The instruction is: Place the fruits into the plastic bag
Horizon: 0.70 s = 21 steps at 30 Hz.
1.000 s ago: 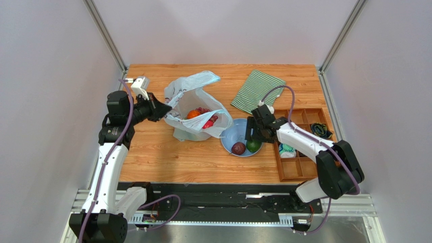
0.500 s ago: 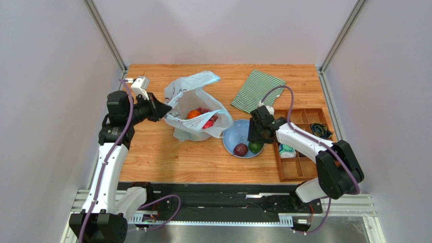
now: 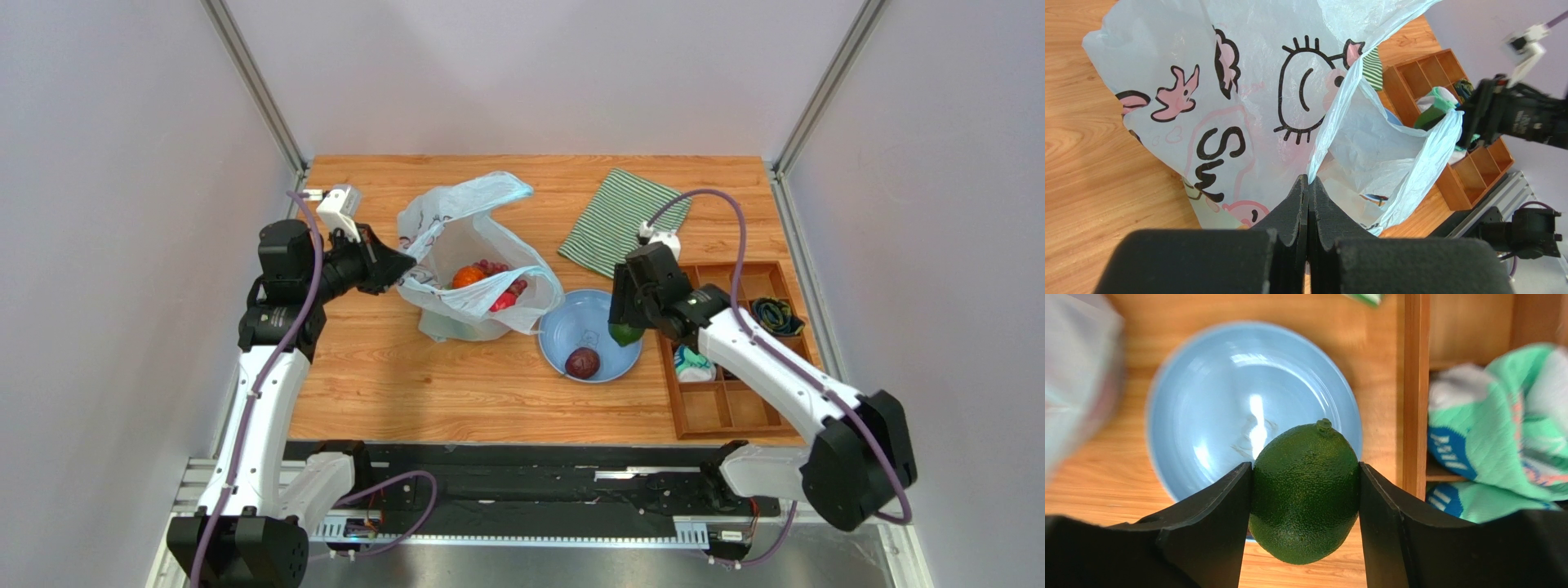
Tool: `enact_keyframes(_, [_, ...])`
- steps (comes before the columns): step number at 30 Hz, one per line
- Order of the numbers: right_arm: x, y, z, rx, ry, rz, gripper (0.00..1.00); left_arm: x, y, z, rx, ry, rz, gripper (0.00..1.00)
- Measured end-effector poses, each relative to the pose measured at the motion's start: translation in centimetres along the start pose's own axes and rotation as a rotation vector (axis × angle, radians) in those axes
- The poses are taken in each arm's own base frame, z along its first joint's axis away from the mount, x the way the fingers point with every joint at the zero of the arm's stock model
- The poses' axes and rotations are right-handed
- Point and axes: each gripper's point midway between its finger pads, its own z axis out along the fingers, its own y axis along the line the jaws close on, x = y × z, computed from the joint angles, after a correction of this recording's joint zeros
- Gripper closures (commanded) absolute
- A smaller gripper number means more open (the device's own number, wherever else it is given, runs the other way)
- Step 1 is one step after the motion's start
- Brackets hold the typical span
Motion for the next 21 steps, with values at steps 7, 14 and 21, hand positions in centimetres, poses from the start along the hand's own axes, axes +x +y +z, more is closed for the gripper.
enact_keyframes(7, [-7.7, 4.9, -7.6, -0.274, -0.329, 0.024, 0.82, 0.0, 0.0, 0.0, 0.0, 0.0, 0.0, 1.0])
enact_keyframes(14, [-15.0, 12.7, -13.9, -0.541, -0.548, 0.004, 0.82, 0.0, 0.0, 0.0, 0.0, 0.0, 0.0, 1.0])
enact_keyframes(21, [-15.1, 21.0, -14.8, -0.687, -0.571, -0.12, 0.82, 0.0, 0.0, 0.0, 0.0, -0.002, 0.001, 1.0])
